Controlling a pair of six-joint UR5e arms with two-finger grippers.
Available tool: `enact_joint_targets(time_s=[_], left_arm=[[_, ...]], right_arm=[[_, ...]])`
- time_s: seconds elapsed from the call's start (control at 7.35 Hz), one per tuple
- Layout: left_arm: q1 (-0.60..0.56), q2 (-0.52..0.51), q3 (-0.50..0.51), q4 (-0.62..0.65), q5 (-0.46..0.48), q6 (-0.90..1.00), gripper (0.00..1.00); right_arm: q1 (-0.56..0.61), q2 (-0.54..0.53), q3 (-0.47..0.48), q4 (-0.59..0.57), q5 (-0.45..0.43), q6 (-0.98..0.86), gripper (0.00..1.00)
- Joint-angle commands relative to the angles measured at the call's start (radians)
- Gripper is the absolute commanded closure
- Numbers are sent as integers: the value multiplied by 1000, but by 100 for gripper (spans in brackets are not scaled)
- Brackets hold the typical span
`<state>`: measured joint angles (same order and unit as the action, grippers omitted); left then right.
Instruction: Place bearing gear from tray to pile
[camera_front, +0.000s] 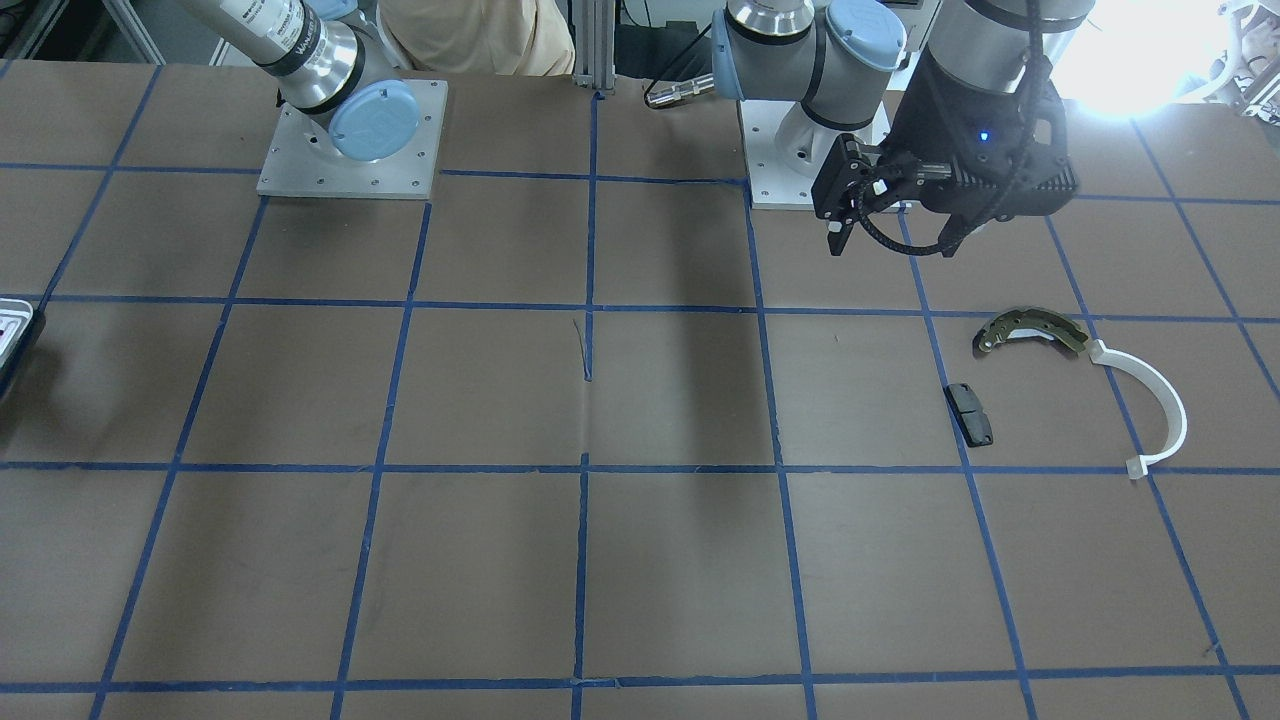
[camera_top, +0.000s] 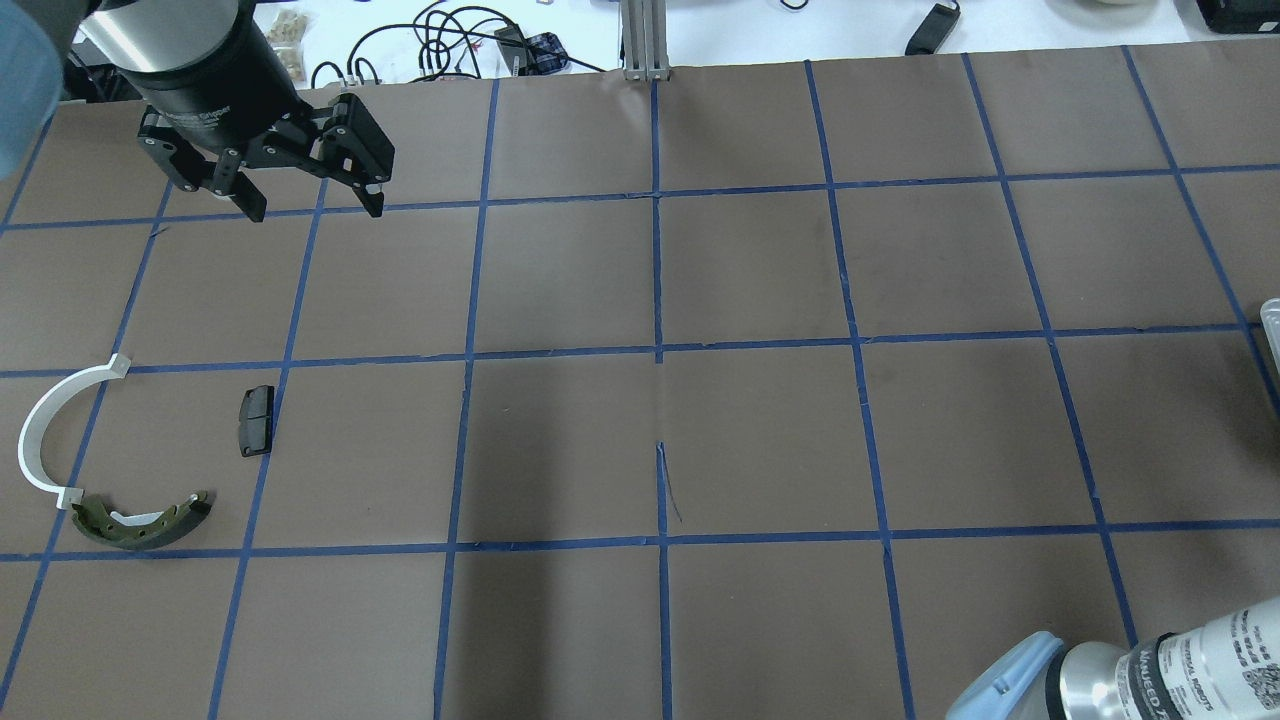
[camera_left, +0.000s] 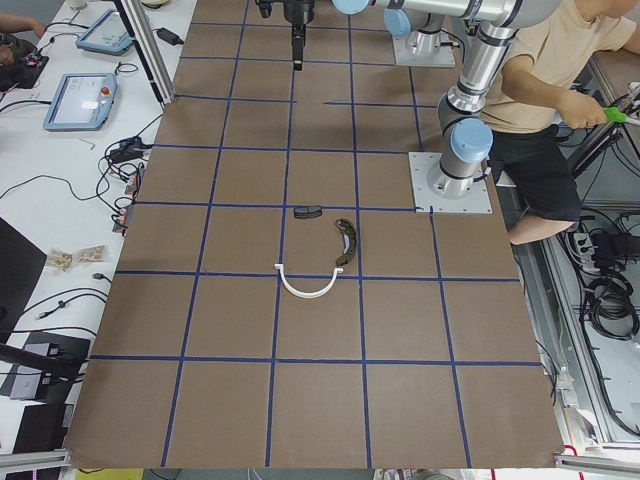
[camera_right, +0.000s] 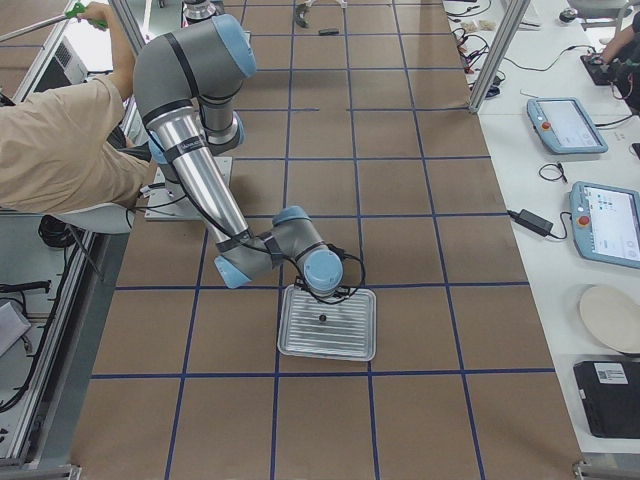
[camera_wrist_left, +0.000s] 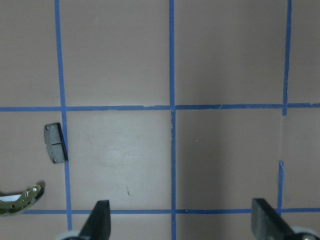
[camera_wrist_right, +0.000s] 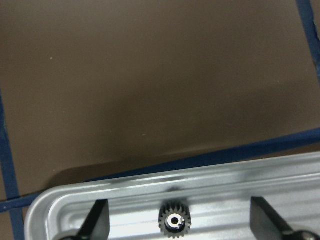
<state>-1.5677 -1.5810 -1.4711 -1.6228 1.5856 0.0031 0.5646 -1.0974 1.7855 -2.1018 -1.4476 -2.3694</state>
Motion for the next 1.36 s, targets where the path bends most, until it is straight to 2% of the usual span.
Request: enact_joint_targets(time_s=[0.0,0.14,0.41,0.54,0.68,0.95,1.09,1.22], left_arm=[[0,-1,0,1,1,0,0],[0,-1,0,0,1,0,0],[0,-1,0,0,1,0,0],[0,-1,0,1,1,0,0],[0,-1,0,0,1,0,0],[0,-1,0,1,1,0,0],[0,1,0,0,2,0,0],[0,1,0,1,1,0,0]], right_arm=[[0,-1,20,-37,1,-1,5],[0,-1,20,-37,1,1,10],[0,2,15,-43,-10,-4,12],[0,2,18,-43,-13,-7,18],[0,-1,20,-41,-14,-4,39],[0,-2,20,-43,-14,-4,92],[0,-2,20,-41,-16,-1,100],[0,-16,22,-38,-17,13,100]])
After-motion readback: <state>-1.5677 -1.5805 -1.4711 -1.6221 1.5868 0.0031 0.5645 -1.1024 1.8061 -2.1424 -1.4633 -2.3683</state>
